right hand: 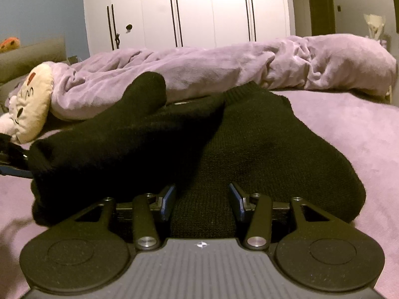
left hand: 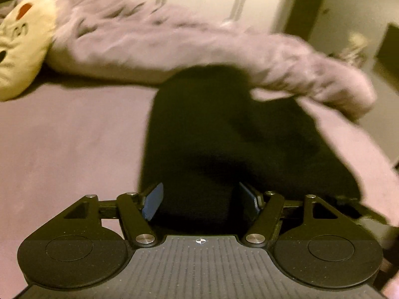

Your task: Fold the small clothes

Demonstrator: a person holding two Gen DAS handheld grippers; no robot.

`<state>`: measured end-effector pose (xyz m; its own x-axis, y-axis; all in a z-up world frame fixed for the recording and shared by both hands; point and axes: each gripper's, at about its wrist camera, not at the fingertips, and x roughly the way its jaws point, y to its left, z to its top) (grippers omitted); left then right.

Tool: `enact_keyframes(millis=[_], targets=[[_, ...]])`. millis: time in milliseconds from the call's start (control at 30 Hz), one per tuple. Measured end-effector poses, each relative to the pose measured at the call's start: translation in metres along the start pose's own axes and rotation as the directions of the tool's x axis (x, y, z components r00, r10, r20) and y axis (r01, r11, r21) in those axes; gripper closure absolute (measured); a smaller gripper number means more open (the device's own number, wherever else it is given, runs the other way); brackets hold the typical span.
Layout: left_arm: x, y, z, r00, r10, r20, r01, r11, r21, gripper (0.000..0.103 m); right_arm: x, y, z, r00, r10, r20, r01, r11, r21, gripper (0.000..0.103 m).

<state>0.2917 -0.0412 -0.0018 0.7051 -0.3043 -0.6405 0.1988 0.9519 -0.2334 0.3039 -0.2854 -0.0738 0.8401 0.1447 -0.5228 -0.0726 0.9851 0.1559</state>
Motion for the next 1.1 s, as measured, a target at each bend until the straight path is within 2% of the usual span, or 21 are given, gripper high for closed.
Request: enact_keyframes(millis=[100,133,200,367,433,467,567,633,700,767,800,900,1033,1100], targets=[[-0.018,0.007,-0.003,0.998,-0.040,0.045,0.042,0.998,-0.037,0.026,-0.007,-0.002,0.006,1.000,0.022,-0.013,-0.021,0.999,0.029,0.050],[-0.020,0.011,-0.005,0.998,-0.044,0.048,0.047,0.998,-0.050,0.024,-0.010,-0.004,0.008,0.999,0.034,-0.015,-0.033,0.998,0.048,0.045],[-0.022,0.020,-0.009,0.999,-0.021,0.033,0.023,0.997,-0.078,0.023,-0.014,-0.007,0.010,0.998,0.056,-0.025,-0.054,0.995,0.086,0.038],[-0.028,0.053,-0.026,0.999,0.038,-0.023,-0.041,0.991,-0.128,0.023,-0.027,-0.013,0.024,0.999,0.023,-0.032,-0.018,0.991,0.132,0.038],[-0.035,0.067,-0.033,0.998,0.055,-0.029,-0.059,0.986,-0.154,0.021,-0.035,-0.017,0.037,1.000,-0.023,0.000,0.023,0.988,0.152,0.038],[-0.037,0.072,-0.036,0.998,0.060,-0.033,-0.065,0.984,-0.165,0.020,-0.037,-0.018,0.044,1.000,-0.019,0.019,0.015,0.986,0.169,0.038],[-0.039,0.084,-0.048,0.996,0.068,-0.056,-0.078,0.977,-0.196,0.020,-0.026,-0.013,0.074,0.995,0.097,0.030,-0.101,0.968,0.232,0.038],[-0.036,0.086,-0.054,0.994,0.072,-0.082,-0.088,0.973,-0.212,0.020,-0.001,0.000,0.086,0.982,0.188,-0.032,-0.175,0.954,0.242,0.038],[-0.033,0.087,-0.054,0.994,0.067,-0.090,-0.085,0.973,-0.217,0.020,0.031,0.018,0.090,0.961,0.243,-0.134,-0.206,0.948,0.242,0.039],[-0.033,0.085,-0.051,0.994,0.070,-0.085,-0.085,0.978,-0.193,0.018,0.055,0.032,0.087,0.940,0.265,-0.213,-0.216,0.950,0.228,0.047],[-0.032,0.084,-0.049,0.994,0.079,-0.081,-0.092,0.980,-0.177,0.017,0.061,0.038,0.086,0.936,0.266,-0.231,-0.218,0.952,0.213,0.047],[-0.027,0.084,-0.045,0.992,0.098,-0.082,-0.110,0.982,-0.151,0.017,0.064,0.052,0.084,0.936,0.263,-0.235,-0.228,0.959,0.167,0.049],[-0.021,0.082,-0.044,0.991,0.094,-0.091,-0.107,0.982,-0.154,0.016,0.060,0.052,0.090,0.941,0.278,-0.193,-0.250,0.956,0.155,0.069],[-0.021,0.080,-0.046,0.991,0.091,-0.093,-0.105,0.982,-0.155,0.016,0.061,0.044,0.090,0.937,0.294,-0.191,-0.260,0.948,0.182,0.070]])
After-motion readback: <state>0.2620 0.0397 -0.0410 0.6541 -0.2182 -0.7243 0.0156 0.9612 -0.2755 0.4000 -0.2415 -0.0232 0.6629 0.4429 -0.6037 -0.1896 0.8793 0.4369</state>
